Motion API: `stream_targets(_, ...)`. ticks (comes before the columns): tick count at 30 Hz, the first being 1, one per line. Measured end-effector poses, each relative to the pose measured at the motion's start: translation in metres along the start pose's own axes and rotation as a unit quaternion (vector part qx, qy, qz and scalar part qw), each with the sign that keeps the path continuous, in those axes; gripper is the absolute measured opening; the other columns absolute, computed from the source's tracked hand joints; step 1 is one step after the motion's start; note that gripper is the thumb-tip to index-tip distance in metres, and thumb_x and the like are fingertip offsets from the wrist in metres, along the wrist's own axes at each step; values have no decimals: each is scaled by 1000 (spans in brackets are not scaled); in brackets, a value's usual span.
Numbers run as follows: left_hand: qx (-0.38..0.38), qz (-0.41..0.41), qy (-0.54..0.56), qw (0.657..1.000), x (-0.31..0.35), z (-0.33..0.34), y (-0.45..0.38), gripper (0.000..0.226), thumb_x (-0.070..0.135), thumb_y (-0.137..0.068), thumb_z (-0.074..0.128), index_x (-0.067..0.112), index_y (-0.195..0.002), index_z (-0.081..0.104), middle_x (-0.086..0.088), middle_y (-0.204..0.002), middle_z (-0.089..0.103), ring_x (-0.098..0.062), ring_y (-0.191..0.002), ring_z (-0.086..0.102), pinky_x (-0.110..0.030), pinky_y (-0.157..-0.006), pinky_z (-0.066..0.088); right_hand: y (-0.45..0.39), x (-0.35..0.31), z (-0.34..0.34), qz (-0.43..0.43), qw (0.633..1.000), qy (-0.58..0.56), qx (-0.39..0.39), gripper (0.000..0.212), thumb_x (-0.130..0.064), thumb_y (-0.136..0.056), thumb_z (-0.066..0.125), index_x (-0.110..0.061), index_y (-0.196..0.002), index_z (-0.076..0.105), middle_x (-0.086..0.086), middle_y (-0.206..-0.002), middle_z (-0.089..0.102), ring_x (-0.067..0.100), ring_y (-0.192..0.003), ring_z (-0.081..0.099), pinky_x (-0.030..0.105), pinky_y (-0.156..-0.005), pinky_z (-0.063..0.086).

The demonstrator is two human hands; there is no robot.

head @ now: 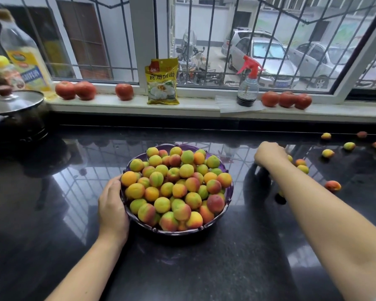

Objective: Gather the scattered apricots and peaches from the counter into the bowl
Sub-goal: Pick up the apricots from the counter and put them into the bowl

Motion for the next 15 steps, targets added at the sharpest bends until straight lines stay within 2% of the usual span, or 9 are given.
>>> stream_targets(2, -1, -1, 3, 1000, 0, 0, 0, 41, 39, -98, 43, 16, -108, 75, -9, -112, 75, -33, -113, 68, -56, -101, 55, -1, 1, 3, 0, 1000, 11, 25, 32, -12, -90, 62, -5, -120, 63, 20, -119, 63, 39, -112, 59, 38, -83, 47)
stream_targets(4, -1, -9, 12, 1000, 1, 2, 1, 39, 39, -97, 43, 17, -105, 75, -8, -111, 75, -31, -112, 68, -52, -99, 56, -2, 9, 6, 9, 999, -7, 53, 32, -14, -95, 57, -4, -125, 56, 21, -123, 61, 41, -115, 58, 39, -77, 41)
stream_targets(8, 3, -9, 12, 1000, 4, 2, 3, 37, 38, -96, 43, 22, -103, 75, -3, -108, 76, -25, -109, 69, -50, -98, 56, 10, 11, 1, -23, 992, -42, 114, 24, -18, -96, 54, -7, -117, 49, 23, -118, 62, 43, -109, 59, 39, -74, 38)
stream_targets(11, 8, -4, 7, 1000, 4, 2, 1, 35, 35, -97, 42, 26, -96, 76, 8, -100, 77, -20, -104, 68, -46, -97, 55, 31, 5, -7, -60, 971, -186, 141, 26, -32, -97, 58, -13, -112, 50, 12, -102, 62, 35, -91, 58, 36, -72, 38)
stream_targets(12, 12, -8, 12, 1000, 4, 1, 2, 35, 35, -96, 43, 26, -94, 76, 9, -98, 77, -19, -103, 68, -46, -96, 55, 39, 1, -10, -73, 949, -280, 126, 27, -35, -95, 62, -16, -111, 52, 8, -100, 63, 31, -86, 60, 34, -71, 42)
stream_targets(13, 14, -10, 14, 1000, 4, 1, 2, 35, 35, -96, 43, 24, -95, 76, 9, -97, 77, -20, -102, 69, -46, -96, 55, 50, -2, -13, -82, 910, -394, 98, 28, -36, -94, 65, -18, -113, 54, 8, -101, 66, 29, -82, 65, 34, -68, 46)
stream_targets(15, 15, -8, 7, 1000, 6, 1, 3, 36, 34, -98, 43, 21, -98, 76, 8, -97, 78, -18, -101, 70, -46, -95, 56, 80, -13, -24, -101, 787, -608, 10, 28, -28, -96, 65, -21, -122, 57, 10, -105, 69, 25, -76, 68, 32, -62, 53)
Point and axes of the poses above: each hand's wrist, its own y-axis away from the middle knuckle, its own z-axis out of the palm, x = y × z, the point moved 7 cm from there along -y, towards the middle knuckle
